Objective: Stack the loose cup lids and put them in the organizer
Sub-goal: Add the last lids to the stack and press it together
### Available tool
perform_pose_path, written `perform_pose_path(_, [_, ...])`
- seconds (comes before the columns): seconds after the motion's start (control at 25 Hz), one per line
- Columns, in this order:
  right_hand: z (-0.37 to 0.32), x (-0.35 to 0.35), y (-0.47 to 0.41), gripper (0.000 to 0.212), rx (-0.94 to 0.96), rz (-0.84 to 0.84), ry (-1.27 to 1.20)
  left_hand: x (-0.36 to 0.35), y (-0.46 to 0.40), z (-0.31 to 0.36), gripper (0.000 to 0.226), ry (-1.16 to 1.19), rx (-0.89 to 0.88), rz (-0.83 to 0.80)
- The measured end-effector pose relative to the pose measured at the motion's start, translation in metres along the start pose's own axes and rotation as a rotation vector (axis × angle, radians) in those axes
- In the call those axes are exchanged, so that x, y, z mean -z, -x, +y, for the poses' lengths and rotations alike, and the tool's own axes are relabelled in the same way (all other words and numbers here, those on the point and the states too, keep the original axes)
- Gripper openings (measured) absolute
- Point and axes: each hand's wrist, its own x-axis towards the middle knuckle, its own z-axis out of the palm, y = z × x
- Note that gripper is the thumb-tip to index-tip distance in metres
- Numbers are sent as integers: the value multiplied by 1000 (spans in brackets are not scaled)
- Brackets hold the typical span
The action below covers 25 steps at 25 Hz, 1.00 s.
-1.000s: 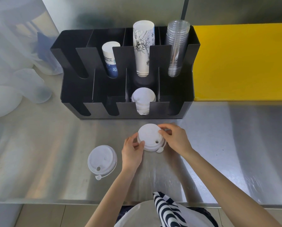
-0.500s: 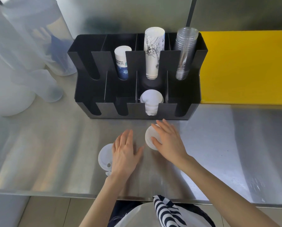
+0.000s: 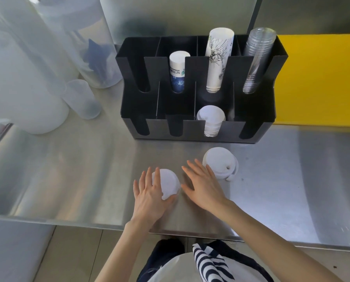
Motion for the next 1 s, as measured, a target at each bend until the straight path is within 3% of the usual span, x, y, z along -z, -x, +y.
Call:
perform_pose_path(0.2, [-12, -12, -1, 52, 1, -43, 1, -7, 0, -15, 89, -3, 4, -24])
perform_pose_path(0.4, [-15, -18, 0, 51, -17, -59, -41, -11, -2, -16, 78, 73, -12, 55])
perform_pose_path(0.76, [-18, -9, 2, 40, -150, 68, -480, -6, 2, -10, 78, 336, -32, 113])
perform_pose_path(0.88, [-15, -2, 2, 38, -172, 107, -555, -2, -1, -7, 71, 549, 5, 82])
perform_pose_path(1.0, [-8, 8, 4, 35, -188, 152, -615, 3, -6, -7, 48, 868, 194, 85])
